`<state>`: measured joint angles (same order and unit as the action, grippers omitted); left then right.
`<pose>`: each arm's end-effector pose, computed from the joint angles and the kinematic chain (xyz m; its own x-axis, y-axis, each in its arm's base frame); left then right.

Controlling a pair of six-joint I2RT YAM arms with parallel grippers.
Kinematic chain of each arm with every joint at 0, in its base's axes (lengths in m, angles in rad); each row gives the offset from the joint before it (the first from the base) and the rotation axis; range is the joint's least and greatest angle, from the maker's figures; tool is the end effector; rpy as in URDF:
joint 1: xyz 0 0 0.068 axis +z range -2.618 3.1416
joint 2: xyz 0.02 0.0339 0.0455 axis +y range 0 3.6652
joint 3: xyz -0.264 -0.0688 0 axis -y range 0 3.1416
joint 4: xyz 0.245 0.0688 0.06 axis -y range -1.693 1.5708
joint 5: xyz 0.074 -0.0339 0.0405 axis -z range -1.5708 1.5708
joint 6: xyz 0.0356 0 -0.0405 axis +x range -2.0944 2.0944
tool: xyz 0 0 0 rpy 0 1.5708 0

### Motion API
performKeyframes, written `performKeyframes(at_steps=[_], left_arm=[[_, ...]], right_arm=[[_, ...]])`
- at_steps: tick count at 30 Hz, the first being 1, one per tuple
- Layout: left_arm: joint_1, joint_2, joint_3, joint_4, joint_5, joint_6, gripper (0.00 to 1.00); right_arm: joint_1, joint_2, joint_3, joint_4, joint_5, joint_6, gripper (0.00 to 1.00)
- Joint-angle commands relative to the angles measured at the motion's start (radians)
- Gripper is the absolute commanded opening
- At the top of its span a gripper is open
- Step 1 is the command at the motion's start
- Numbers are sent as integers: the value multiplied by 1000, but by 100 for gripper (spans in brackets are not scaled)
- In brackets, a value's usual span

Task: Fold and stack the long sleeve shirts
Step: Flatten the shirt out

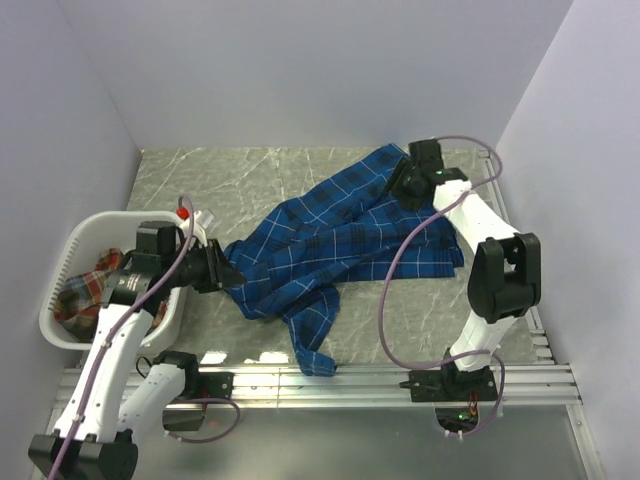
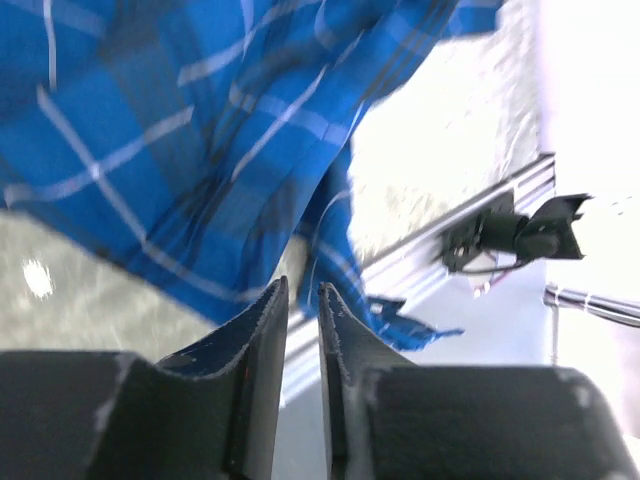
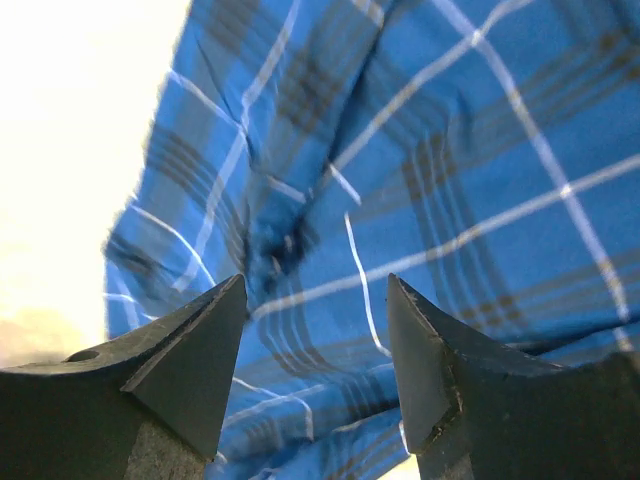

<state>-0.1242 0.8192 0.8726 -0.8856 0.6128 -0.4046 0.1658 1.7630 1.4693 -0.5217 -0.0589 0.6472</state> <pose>0.1469 -0.0390 0.3031 -0.8656 -0.2165 -0.4515 0.1575 0.7382 -0.6560 0.3916 0.0677 0.2794 -0.6962 0.4938 -0.5211 0.2697 0.8526 0.4476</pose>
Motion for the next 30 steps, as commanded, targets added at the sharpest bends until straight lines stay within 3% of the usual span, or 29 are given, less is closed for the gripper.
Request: performKeyframes(at_steps=[1,3,4,6,7,10,14,20,30], left_arm=[[-3,-50,34,88,36,35,25],[-3,-78,31,132,88,46,27],[-3,-98,28,151,84,29,31],[-3,-107,17,206,35,3,43],[-3,-100,2,226,-37,-17,56],[-3,-33,-12,304,-125,-42,69],[-8,118,-23,453,-262,-126,70],[-80,420,57,588,-361,-211,68],[-134,685,172,643,-462,-250,68]], right_arm=[[43,-19,-93,-64,132,-21,65],[43,-57,-177,-48,149,11,68],[40,-66,-197,-47,174,18,75],[38,-86,-239,-46,192,35,78],[38,-95,-247,-50,198,42,79],[38,-117,-260,-72,202,75,79],[37,-145,-287,-98,231,91,76],[41,-183,-358,-115,206,89,72],[44,-238,-564,-95,140,91,69]])
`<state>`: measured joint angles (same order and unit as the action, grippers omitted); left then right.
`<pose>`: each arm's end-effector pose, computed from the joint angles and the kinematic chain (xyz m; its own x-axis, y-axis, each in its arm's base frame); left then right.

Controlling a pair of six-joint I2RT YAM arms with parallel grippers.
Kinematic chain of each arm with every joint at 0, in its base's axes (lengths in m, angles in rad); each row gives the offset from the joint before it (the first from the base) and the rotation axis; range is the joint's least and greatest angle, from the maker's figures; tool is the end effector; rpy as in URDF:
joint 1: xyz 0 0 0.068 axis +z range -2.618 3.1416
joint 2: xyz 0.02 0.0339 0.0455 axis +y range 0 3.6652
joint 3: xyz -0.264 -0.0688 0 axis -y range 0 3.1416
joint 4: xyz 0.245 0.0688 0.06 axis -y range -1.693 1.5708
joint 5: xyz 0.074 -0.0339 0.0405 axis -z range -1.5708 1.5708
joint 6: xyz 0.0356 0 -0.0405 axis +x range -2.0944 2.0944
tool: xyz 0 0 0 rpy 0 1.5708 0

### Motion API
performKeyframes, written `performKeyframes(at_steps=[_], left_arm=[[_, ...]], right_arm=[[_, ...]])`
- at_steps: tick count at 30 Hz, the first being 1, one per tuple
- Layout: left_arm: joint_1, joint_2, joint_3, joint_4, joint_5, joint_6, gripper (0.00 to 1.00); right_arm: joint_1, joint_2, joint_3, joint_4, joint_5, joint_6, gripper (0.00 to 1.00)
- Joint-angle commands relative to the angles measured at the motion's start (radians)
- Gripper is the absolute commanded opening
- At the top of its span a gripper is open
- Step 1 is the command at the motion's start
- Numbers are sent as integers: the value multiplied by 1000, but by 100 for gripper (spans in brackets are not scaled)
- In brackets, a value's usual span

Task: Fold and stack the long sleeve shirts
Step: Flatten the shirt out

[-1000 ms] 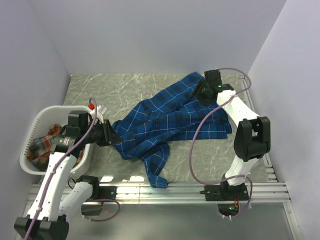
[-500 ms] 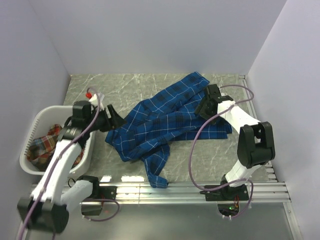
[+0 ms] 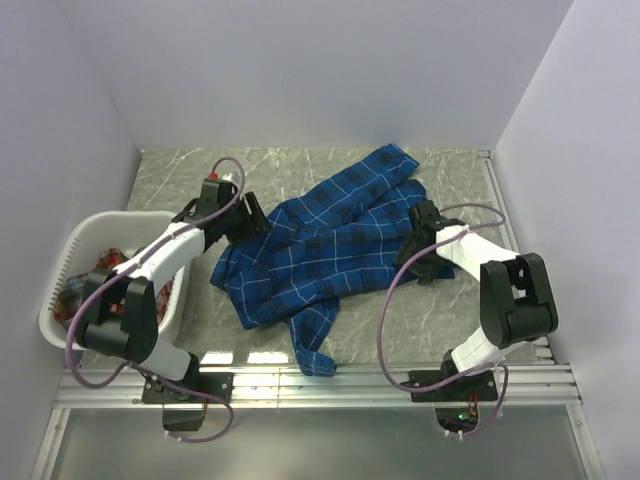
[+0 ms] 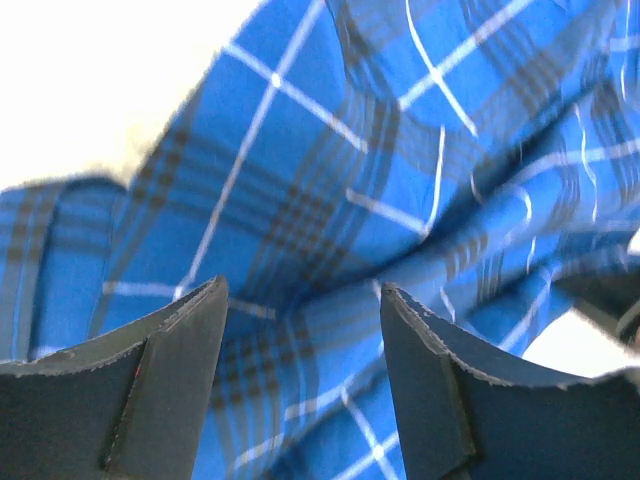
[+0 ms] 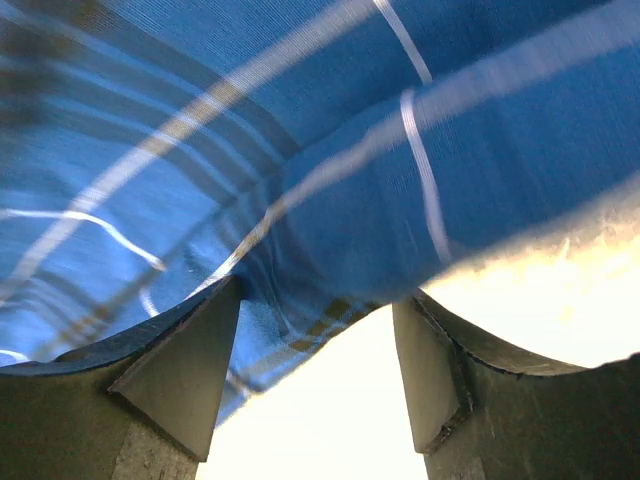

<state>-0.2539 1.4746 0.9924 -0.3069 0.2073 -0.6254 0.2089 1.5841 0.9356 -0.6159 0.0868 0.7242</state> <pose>0.3042 -0.0865 0.2386 -0.7830 -0.3887 -0.4856 -0.0891 0.8428 -0.5308 0.2824 0.0567 0.1730 -0.8186 0.5012 -0.2807 0.4824 0.8650 0.1379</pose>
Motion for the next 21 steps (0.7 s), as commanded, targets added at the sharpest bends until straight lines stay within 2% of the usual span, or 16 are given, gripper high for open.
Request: performKeyframes(at_steps=[1,15,18,21], left_arm=[[-4,59,55,75,-68,-42,68],[-4,289,118,153,-111,-144,64],[-4,360,149,155,-134,-157,59],[2,395,175,160,-154,-168,50]], right_arm=[[1,-70,-41,-8,-4,12,69],[-31,-98,-112,-10,-13,24,65],[-29,-140,-81,-31,-28,20,65],[-28,-185,-51,-47,-22,17,65]])
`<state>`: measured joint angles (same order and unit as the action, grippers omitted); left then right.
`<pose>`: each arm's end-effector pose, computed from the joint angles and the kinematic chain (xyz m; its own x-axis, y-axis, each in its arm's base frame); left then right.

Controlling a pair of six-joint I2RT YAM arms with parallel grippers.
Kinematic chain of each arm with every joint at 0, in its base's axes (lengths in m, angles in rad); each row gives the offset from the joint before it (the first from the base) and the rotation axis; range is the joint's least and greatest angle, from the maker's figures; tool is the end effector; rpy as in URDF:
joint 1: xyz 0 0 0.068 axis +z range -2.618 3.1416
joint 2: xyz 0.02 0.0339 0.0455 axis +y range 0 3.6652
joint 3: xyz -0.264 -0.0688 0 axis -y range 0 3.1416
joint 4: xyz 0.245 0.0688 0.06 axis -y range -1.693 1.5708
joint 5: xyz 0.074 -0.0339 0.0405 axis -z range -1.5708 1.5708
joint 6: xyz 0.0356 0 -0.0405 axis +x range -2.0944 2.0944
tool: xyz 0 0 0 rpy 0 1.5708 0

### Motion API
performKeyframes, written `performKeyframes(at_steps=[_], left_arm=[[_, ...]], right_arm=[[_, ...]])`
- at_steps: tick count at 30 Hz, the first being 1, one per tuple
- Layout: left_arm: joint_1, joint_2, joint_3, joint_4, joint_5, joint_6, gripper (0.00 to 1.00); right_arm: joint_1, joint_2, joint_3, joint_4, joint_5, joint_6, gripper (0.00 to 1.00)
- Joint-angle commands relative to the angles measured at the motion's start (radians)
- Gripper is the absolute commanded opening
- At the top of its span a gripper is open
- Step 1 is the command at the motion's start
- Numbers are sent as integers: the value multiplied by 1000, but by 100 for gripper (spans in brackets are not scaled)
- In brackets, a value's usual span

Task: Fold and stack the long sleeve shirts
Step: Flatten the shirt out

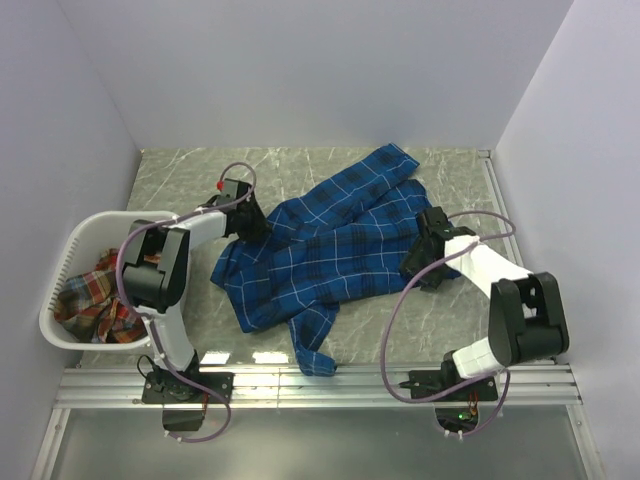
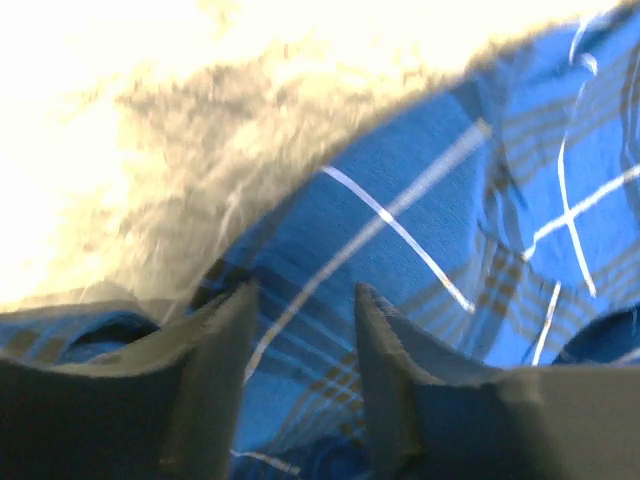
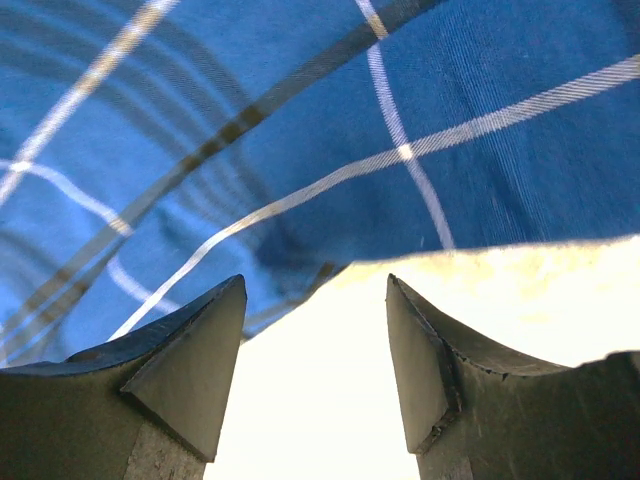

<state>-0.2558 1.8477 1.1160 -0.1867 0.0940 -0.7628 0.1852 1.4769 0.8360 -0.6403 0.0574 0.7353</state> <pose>0.3677 -0.0996 0.1614 -0.7679 -0.5102 -0.3873 -0.3092 0.8248 -0.4734 0.2547 0.0456 0.1730 -0.8111 0.5294 -0.2487 0.5075 0.8484 0.1508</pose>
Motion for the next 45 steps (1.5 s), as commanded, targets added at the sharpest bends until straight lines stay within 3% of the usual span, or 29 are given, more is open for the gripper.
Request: performKeyframes(at_steps=[1,5,17,39,45], left_arm=[[4,42,56,43,-52,-33,44],[12,87,85,46,-77,-36,29],[66,131,116,78,-91,-67,26],[167,197,107,153,-68,-196,25],[165,174,94,155,-74,-170,25]], right_arm=[[-4,-105,58,-35,34,3,65],[-6,-161,133,-33,52,-31,65],[7,51,135,172,-137,-28,66],[103,157,38,-91,-257,-277,67],[255,76,155,-131,-220,-361,67]])
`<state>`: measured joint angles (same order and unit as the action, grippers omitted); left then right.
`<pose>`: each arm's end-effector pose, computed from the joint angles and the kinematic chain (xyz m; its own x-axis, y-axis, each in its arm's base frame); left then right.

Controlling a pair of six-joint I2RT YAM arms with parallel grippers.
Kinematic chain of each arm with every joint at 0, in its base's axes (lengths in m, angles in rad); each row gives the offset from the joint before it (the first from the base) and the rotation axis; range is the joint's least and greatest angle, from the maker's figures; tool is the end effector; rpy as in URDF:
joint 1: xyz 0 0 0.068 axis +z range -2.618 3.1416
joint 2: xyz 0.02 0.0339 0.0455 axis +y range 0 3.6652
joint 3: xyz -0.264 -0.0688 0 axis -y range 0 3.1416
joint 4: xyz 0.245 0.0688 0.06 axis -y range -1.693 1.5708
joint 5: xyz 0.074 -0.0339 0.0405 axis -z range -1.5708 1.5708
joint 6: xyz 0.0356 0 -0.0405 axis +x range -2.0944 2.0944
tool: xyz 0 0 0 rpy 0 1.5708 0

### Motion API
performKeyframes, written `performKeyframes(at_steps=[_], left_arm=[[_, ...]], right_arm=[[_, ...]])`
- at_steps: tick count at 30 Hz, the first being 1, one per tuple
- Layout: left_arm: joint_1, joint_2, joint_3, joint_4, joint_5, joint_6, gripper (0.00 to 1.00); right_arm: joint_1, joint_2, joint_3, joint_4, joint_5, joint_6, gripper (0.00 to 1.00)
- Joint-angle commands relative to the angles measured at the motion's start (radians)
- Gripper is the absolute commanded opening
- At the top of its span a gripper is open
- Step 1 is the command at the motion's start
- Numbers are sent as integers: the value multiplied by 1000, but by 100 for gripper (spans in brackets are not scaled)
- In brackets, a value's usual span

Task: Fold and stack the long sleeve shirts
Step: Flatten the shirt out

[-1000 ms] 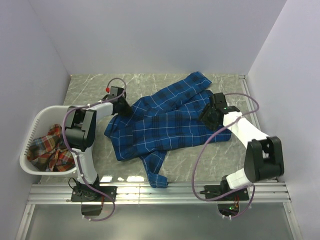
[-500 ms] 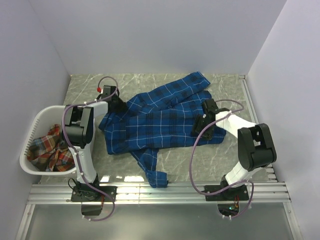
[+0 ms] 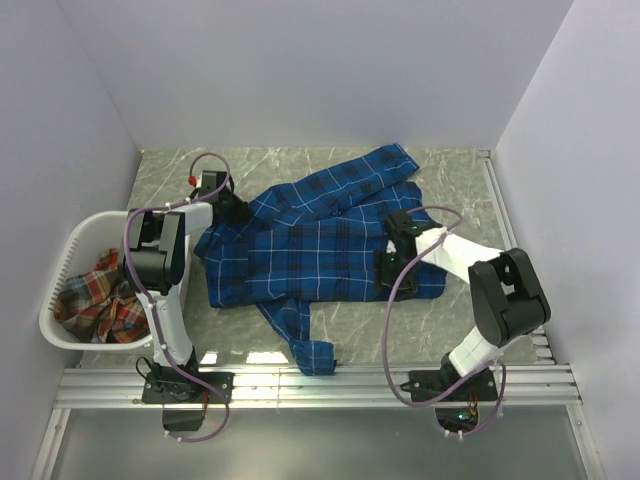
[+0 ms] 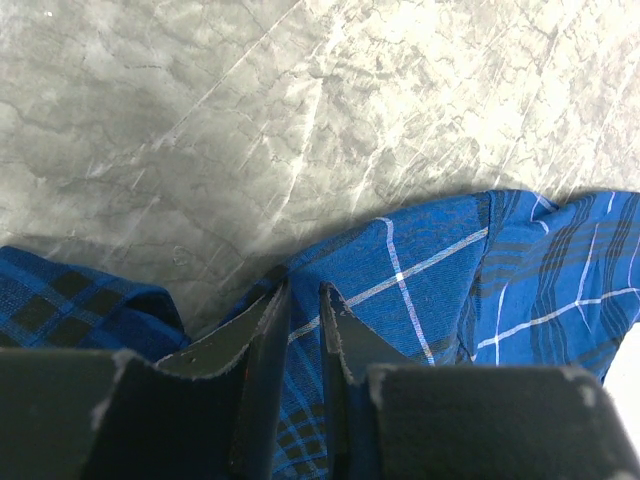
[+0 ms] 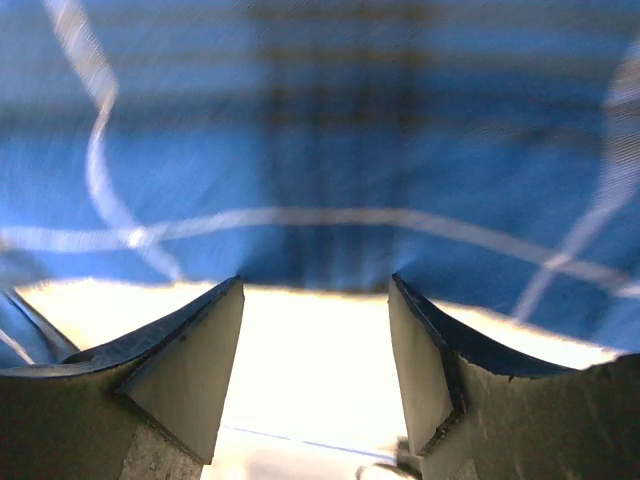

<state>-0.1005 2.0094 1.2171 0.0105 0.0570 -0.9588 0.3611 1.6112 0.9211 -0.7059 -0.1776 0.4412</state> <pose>0.4223 -0.0446 0.1430 -0.5176 -0.7691 -0.3748 -0.4931 0.6262 -0.6039 0.2567 0.1037 0.1602 -0.9938 0.0740 -0.0830 0.0530 0.9714 0.2316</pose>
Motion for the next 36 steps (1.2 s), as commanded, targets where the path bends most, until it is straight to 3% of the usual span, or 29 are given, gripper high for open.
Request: performKeyframes(at_steps=[1,7,16,36], left_arm=[[10,9,-8,-44,-40,32,26],[10,-9,-24,-44,-34,48,26],[10,-11,-5,-52,-31,52,26],[10,22,36,-73,-43,58,26]], right_arm=[[99,-62,115,-70,35,-87,67],[205,-57,211,11,116,-99,67],[283,139,252,54,119,-150,67],[368,181,167,-248,-160,-234,68]])
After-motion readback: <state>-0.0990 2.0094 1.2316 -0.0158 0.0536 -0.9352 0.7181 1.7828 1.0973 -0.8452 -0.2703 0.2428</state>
